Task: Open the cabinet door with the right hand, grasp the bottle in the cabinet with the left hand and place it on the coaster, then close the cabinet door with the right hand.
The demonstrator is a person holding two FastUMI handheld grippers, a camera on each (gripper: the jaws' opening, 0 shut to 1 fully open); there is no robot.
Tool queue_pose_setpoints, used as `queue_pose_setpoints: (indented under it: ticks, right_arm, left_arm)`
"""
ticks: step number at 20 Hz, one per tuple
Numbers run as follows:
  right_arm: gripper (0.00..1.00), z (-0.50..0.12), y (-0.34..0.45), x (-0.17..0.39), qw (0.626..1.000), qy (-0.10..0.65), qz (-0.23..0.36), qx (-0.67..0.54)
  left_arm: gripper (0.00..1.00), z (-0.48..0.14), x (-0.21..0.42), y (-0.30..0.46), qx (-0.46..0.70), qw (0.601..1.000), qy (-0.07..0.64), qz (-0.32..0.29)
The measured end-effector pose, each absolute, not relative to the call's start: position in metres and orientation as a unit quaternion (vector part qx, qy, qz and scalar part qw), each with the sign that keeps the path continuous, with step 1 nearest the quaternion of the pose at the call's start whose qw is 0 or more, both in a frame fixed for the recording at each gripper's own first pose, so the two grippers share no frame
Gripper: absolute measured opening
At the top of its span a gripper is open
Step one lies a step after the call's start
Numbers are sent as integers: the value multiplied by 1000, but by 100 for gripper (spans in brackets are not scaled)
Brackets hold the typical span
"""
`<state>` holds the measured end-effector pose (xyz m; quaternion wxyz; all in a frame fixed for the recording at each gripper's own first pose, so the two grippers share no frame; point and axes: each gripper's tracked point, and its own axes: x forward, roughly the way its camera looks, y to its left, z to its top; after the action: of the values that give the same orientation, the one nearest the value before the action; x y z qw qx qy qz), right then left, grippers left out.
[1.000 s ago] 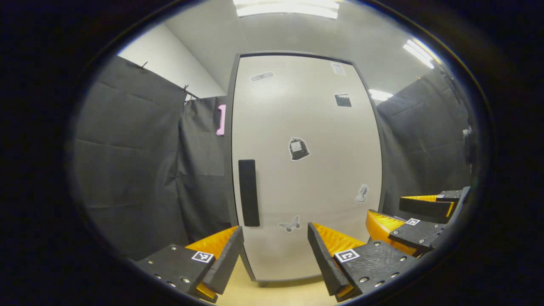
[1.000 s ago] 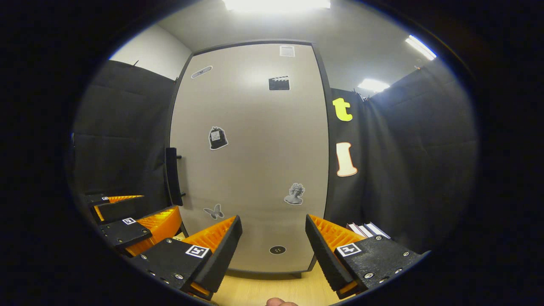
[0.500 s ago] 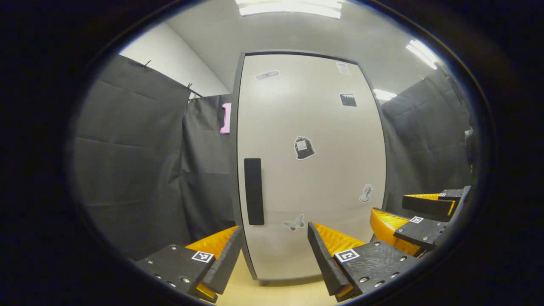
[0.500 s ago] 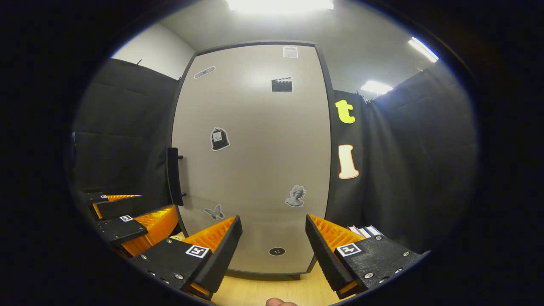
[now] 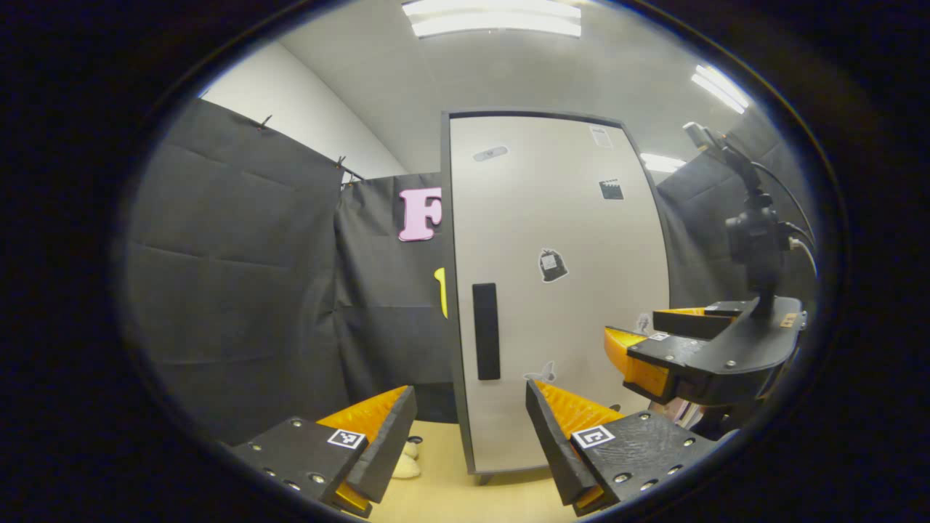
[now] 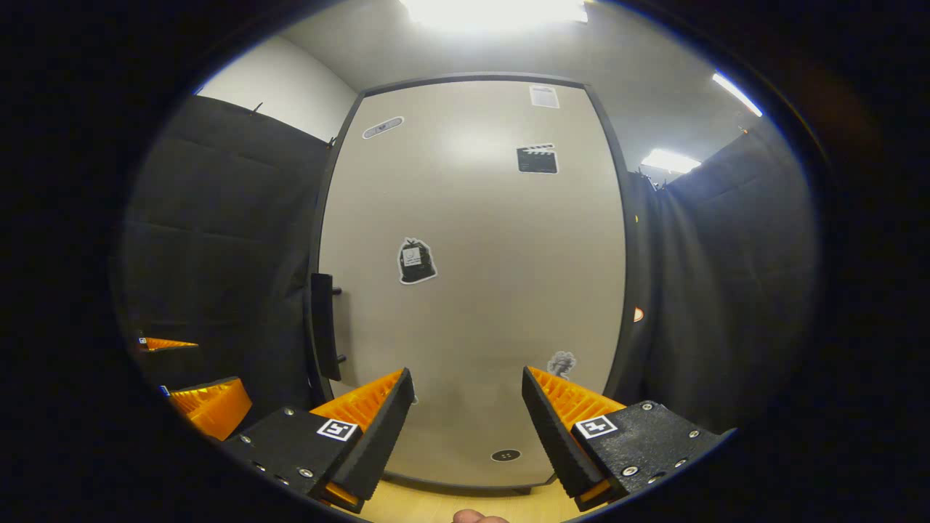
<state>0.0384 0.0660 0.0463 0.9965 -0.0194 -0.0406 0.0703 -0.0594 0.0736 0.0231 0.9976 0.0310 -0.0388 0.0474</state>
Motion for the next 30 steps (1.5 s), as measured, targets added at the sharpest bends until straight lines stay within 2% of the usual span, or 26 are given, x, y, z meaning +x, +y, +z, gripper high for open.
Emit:
queue_pose_setpoints:
  ticks: [5, 6, 7, 12, 13, 17, 19, 20, 21, 22, 24, 25, 30]
  right_arm:
    - [93, 67, 122, 51, 991, -59, 115, -22]
    - [93, 66, 131, 54, 990, -59, 123, -18]
    - [93, 65, 142, 58, 990, -57, 131, -12]
    - [94, 53, 184, 79, 988, -38, 147, -2]
    - [94, 52, 192, 82, 988, -38, 150, -7]
    - [93, 39, 215, 98, 986, -30, 157, -44]
    - [83, 30, 219, 111, 987, -9, 148, -61]
    - [66, 26, 221, 112, 986, 6, 158, -54]
    - [55, 14, 226, 114, 986, 26, 159, -49]
    - [39, 12, 227, 114, 985, 31, 163, -46]
    - [33, 14, 226, 113, 985, 34, 168, -28]
    - [29, 13, 227, 114, 984, 37, 172, -23]
    - [24, 12, 226, 111, 983, 40, 179, -29]
  left_arm:
    - [87, 22, -112, 117, 51, 994, -37, 93]
    - [91, 20, -124, 124, 50, 993, -36, 101]
    - [87, 17, -133, 131, 50, 992, -33, 109]
    - [87, 10, -168, 158, 63, 987, -24, 148]
    - [83, 11, -174, 161, 64, 986, -24, 153]
    - [91, 1, -187, 174, 53, 985, -12, 166]
    - [87, -3, -188, 177, 44, 985, -8, 170]
    - [87, -4, -186, 179, 45, 984, -3, 174]
    - [87, -5, -185, 181, 44, 983, 1, 177]
    - [87, -7, -184, 183, 42, 983, 0, 178]
    - [87, -8, -185, 185, 36, 984, -2, 176]
    - [92, -10, -187, 186, 35, 984, -3, 176]
    - [87, -17, -187, 190, 32, 986, -2, 164]
